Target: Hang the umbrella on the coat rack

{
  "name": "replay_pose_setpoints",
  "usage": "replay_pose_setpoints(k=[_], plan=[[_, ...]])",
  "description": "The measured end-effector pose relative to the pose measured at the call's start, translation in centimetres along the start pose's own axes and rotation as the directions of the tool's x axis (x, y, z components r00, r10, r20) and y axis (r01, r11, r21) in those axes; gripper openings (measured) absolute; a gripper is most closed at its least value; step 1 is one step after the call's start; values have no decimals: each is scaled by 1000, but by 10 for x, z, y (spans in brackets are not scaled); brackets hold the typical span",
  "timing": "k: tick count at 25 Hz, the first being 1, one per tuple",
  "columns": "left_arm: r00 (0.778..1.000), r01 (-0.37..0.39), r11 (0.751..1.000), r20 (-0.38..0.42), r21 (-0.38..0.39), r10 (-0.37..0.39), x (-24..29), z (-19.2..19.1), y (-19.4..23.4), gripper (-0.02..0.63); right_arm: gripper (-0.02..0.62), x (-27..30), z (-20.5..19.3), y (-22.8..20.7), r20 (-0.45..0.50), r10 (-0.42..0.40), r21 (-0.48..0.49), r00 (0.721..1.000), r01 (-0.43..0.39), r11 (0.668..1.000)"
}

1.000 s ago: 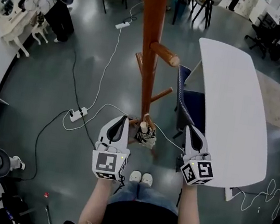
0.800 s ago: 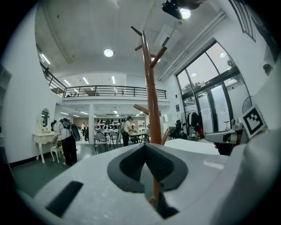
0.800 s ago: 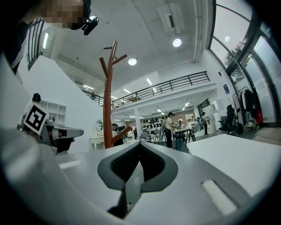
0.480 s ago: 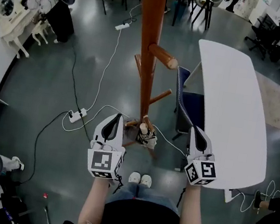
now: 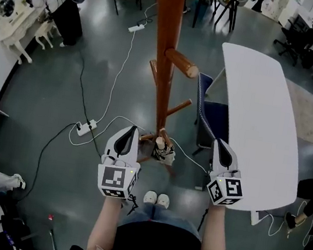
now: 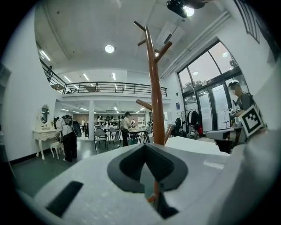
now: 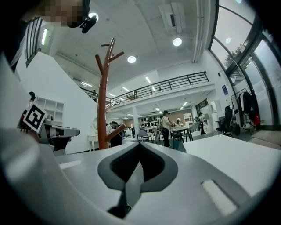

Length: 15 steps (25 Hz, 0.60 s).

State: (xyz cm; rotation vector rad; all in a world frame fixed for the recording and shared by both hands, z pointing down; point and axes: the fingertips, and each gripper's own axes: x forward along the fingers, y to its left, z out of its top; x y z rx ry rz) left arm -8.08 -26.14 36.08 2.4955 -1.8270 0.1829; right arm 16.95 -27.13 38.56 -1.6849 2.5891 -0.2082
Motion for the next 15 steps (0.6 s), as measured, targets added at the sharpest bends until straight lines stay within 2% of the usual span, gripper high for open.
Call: replay_pose_setpoints(k=[15], plan=[[1000,-1,1000,-24,-18,0,-1,-5,2,6,9,4,-3,6,-14,17,4,1000,-17,1000]])
